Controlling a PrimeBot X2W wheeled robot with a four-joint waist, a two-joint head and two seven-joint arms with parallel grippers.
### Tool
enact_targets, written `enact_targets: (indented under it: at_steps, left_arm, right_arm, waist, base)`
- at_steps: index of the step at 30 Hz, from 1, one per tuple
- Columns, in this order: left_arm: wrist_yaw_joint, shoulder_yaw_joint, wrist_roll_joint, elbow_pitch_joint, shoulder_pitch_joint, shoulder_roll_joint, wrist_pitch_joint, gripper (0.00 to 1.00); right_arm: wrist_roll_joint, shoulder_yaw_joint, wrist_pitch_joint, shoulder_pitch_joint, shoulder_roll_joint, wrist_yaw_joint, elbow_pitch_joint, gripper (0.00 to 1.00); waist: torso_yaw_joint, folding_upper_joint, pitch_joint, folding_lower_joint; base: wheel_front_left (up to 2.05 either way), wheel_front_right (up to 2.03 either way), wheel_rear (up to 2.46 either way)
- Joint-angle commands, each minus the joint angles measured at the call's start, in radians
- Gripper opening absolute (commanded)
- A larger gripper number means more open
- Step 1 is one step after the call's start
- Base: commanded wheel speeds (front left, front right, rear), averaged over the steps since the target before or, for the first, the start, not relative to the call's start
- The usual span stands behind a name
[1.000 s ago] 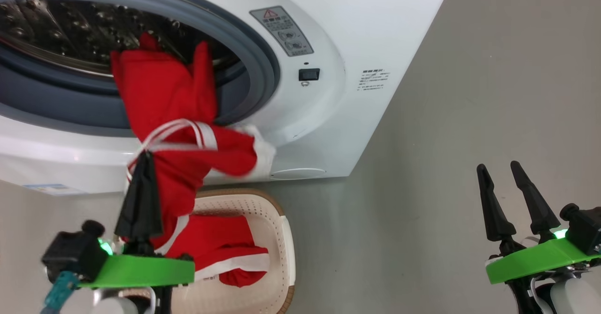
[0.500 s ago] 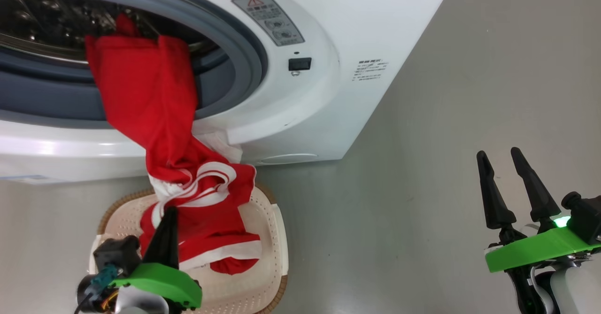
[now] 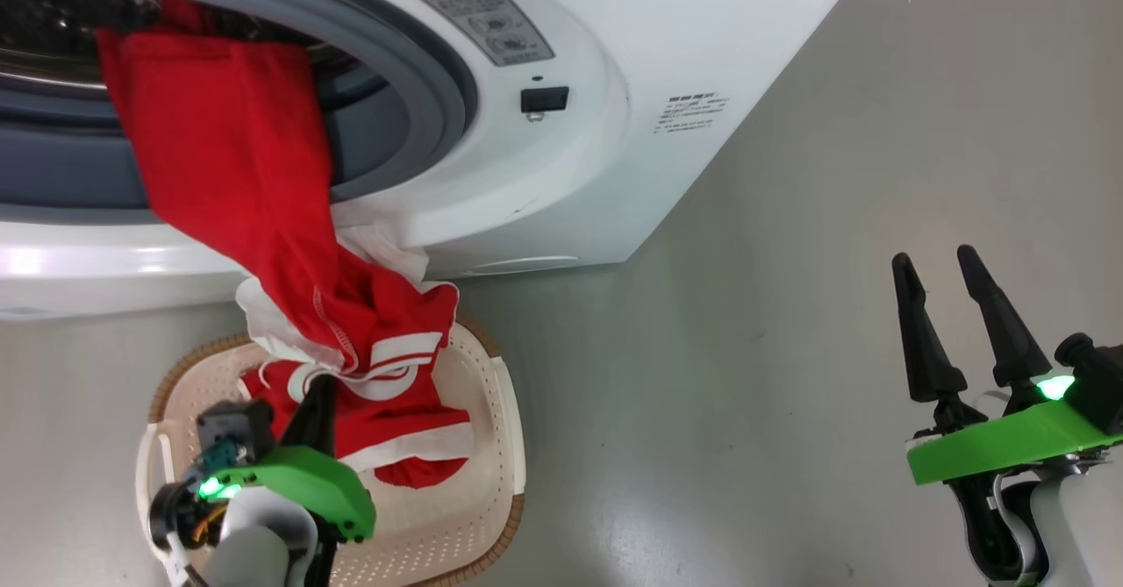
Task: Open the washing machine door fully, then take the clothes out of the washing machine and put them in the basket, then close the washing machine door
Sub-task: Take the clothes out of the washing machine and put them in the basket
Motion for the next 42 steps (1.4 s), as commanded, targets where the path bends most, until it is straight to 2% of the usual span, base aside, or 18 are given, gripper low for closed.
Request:
enact_targets:
  at_steps: [1,3,6,9,11,21,42]
  left_arm:
    - [-0.010,0.027,0.005,0.002,-0.010,0.019,-0.005,0.16]
    - [-0.012,0.032,0.006,0.014,-0.023,0.019,-0.005,0.27]
    - [-0.016,0.036,0.008,0.022,-0.032,0.019,-0.005,0.52]
    - [-0.020,0.041,0.009,0.014,-0.032,0.019,-0.005,0.90]
    - [-0.023,0.046,0.008,0.003,-0.028,0.019,-0.005,1.00]
    - [-0.037,0.065,-0.005,-0.096,0.008,0.019,-0.005,1.00]
    - [-0.032,0.100,0.039,-0.457,0.134,0.018,-0.005,1.00]
  right_arm:
    - [0.001,0.023,-0.006,-0.005,-0.019,0.007,-0.024,1.00]
    - [0.000,0.023,-0.006,-0.007,-0.018,0.007,-0.025,1.00]
    - [-0.001,0.022,-0.006,-0.006,-0.017,0.007,-0.023,1.00]
    - [-0.002,0.021,-0.006,-0.004,-0.016,0.007,-0.021,1.00]
    - [-0.003,0.021,-0.006,-0.003,-0.015,0.007,-0.020,1.00]
    - [-0.005,0.020,-0.006,0.007,-0.019,0.007,-0.013,1.00]
    - [-0.008,0.018,-0.006,0.050,-0.034,0.007,-0.012,1.00]
  waist:
    - [-0.004,-0.0001,0.011,0.0000]
    - [-0.006,-0.0001,0.014,0.0000]
    - [-0.006,-0.0001,0.013,0.0000]
    - [-0.004,-0.0001,0.008,0.0000]
    - [-0.002,-0.0001,0.003,0.0000]
    - [0.018,-0.0001,-0.033,0.0000]
    - [0.054,-0.0001,-0.116,0.0000]
  base:
    - [0.00,0.00,0.00]
    - [0.00,0.00,0.00]
    - [0.00,0.00,0.00]
    - [0.00,0.00,0.00]
    - [0.00,0.00,0.00]
    - [0.00,0.00,0.00]
    - [0.00,0.00,0.00]
